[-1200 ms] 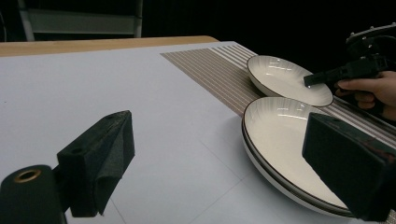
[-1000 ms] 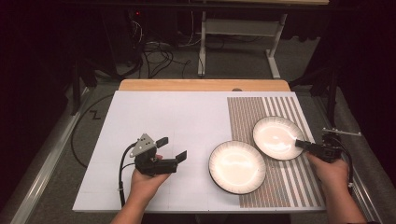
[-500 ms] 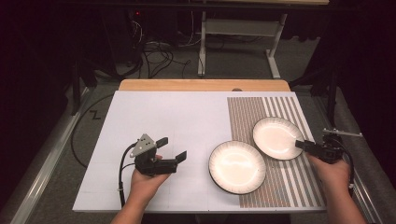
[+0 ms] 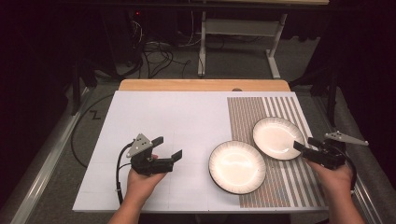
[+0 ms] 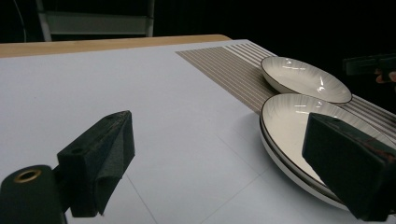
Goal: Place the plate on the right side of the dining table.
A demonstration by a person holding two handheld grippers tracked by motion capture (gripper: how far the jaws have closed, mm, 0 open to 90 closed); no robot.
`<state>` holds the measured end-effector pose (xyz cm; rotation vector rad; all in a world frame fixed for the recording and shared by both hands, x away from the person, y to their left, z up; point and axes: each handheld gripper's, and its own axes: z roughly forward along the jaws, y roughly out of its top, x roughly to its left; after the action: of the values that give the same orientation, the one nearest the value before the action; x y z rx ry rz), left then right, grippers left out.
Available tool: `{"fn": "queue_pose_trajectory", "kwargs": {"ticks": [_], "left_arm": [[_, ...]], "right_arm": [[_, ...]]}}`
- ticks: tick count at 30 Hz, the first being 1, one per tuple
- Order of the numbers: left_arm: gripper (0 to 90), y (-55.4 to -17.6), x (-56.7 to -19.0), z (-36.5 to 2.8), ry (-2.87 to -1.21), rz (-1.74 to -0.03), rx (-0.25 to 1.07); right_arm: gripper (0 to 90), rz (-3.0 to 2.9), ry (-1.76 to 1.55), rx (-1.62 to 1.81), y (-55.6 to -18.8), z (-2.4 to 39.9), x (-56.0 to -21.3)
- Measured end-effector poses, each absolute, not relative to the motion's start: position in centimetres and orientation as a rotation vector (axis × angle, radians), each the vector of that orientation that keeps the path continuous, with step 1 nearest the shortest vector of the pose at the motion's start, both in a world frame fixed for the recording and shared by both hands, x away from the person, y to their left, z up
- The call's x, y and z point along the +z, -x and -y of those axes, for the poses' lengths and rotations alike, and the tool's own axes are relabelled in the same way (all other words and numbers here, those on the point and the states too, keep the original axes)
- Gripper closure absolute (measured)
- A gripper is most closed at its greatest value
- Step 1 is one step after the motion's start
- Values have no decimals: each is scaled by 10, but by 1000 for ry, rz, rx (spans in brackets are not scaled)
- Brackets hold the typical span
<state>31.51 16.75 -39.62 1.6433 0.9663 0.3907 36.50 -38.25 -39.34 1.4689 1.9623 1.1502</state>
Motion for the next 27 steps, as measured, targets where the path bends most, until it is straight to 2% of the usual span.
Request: {"fn": "queue_pose_trajectory", "kwargs": {"ticks": [17,27], "left_arm": [[80,-312,-396,-180,-1658,-954,429],[1,-303,-398,-188,-1651,-968,464]], "right_arm": [[16,-2024,-1177,1251,-321,303,-376],[10,-2018,-1081,1303,-302,277,-373]]}}
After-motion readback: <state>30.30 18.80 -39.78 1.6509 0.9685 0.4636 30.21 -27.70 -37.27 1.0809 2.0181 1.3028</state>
